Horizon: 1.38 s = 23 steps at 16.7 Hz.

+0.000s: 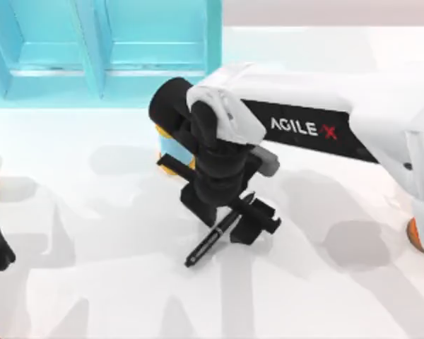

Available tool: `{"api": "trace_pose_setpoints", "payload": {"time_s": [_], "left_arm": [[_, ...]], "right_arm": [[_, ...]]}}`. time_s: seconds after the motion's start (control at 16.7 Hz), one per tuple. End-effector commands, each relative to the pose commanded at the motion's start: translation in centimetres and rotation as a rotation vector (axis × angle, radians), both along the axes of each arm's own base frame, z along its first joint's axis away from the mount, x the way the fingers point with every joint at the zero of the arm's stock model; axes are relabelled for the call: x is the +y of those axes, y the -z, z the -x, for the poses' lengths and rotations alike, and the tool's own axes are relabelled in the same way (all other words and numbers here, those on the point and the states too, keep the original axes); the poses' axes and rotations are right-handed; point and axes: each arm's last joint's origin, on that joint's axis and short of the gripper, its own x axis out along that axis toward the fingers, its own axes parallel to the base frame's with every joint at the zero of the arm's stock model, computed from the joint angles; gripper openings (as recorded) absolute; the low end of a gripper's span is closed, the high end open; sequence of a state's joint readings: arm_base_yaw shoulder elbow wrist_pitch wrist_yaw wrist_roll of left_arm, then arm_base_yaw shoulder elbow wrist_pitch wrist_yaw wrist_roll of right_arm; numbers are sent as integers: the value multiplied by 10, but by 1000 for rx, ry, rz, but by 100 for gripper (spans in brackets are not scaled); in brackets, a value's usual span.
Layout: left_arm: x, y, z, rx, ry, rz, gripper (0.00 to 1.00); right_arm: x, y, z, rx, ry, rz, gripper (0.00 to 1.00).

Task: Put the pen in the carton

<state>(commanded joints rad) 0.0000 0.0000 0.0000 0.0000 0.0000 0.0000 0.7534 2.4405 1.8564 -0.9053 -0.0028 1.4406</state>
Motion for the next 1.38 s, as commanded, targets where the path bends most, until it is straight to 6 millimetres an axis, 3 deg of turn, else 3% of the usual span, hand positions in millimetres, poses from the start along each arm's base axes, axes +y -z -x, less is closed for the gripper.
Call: {"api": "trace_pose_setpoints", "payload": {"time_s": [0.24, 0.3, 0.54, 0.96, 1.08, 1.38], "left_arm": [[0, 0, 0, 0, 0, 0, 100], [0, 0, 0, 0, 0, 0, 100], [0, 0, 0, 0, 0, 0, 100], [0, 0, 0, 0, 0, 0, 100], [0, 0, 0, 0, 0, 0, 100], [0, 0, 0, 0, 0, 0, 100]], "right_arm": [[0, 0, 0, 0, 0, 0, 0], [-3, -30, 16, 33, -39, 15, 0], [0, -47, 14, 34, -39, 16, 0], [-1, -122, 15, 34, -39, 16, 0], [-2, -130, 16, 33, -39, 15, 0], [-7, -128, 13, 31, -36, 21, 0]]}}
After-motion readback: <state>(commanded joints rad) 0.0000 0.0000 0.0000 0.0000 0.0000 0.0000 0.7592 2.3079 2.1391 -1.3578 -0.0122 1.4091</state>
